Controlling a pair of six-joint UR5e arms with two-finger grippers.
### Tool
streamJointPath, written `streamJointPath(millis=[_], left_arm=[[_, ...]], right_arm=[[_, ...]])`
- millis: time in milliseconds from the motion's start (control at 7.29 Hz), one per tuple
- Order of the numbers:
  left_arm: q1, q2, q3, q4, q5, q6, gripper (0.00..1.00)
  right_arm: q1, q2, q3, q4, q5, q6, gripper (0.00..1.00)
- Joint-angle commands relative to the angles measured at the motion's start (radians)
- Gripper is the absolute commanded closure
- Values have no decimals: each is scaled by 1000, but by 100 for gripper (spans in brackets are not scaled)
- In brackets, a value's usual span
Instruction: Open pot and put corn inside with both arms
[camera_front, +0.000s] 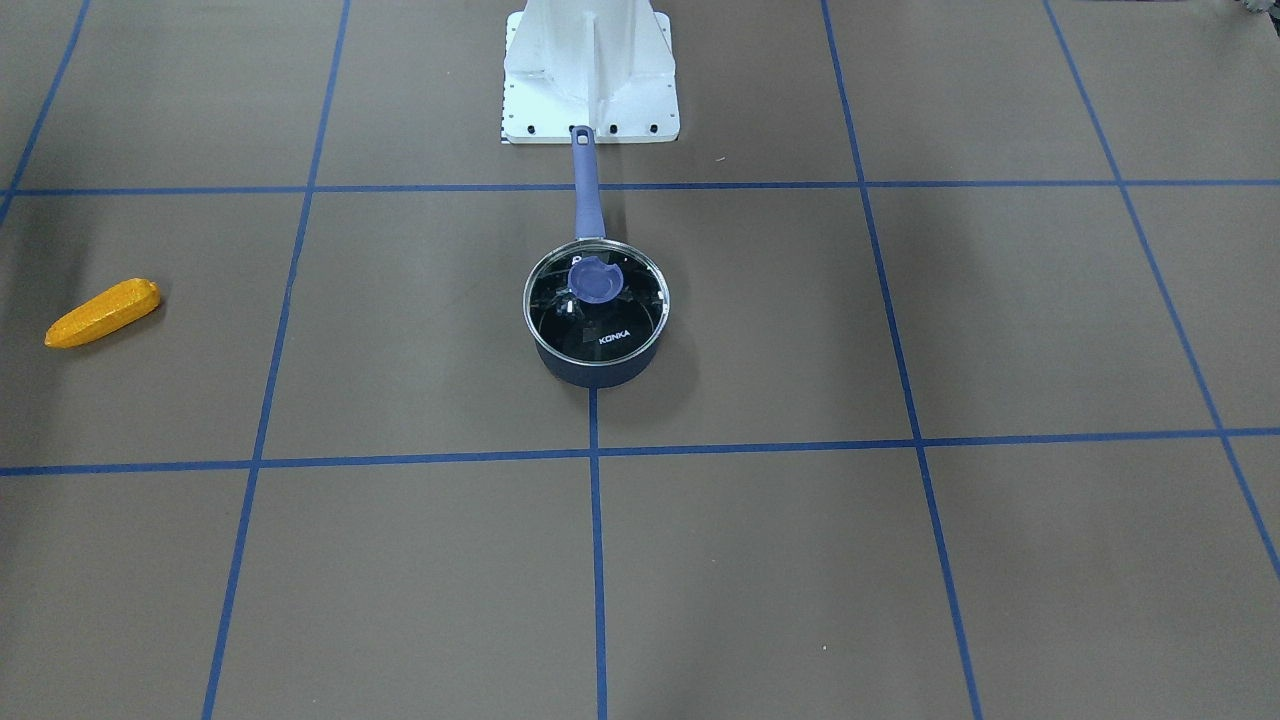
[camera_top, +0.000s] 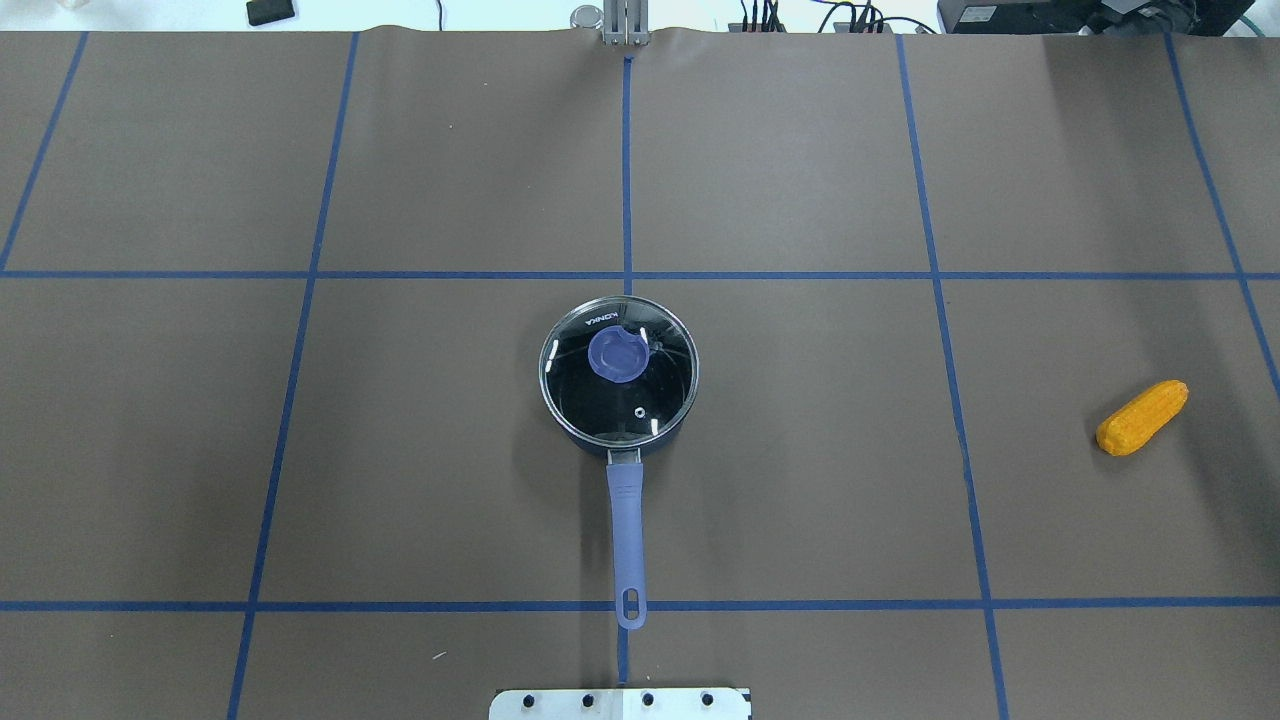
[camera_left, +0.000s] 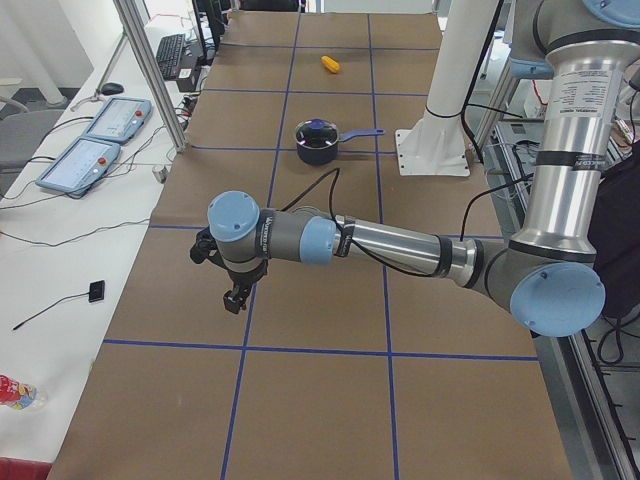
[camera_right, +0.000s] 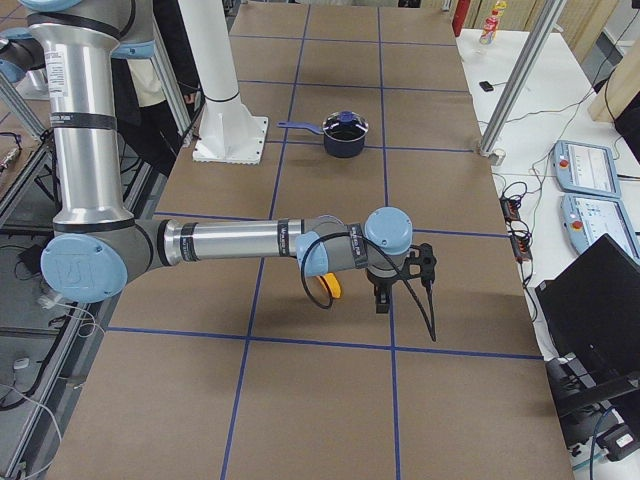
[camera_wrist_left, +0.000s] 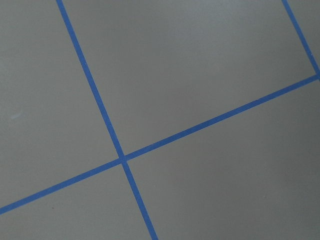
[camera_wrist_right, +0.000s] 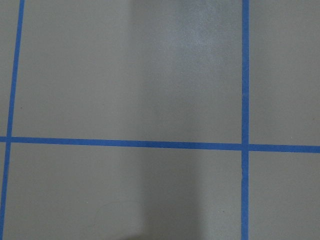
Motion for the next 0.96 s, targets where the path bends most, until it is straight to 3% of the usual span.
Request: streamJointPath(millis=[0, 412, 686, 824], left_arm=[[1, -7, 1, 7, -3, -4, 2], [1, -10, 1, 8, -4, -12, 2], [25, -62, -19, 5, -8, -189, 2], [59, -90, -28, 7, -9, -265, 2]], right_arm=[[-23, 9, 6, 2, -4, 140, 0], [-35, 10, 10, -4, -2, 167, 0], [-112, 10, 53, 2, -48, 384, 0], [-126, -14, 68, 2, -48, 391, 0]])
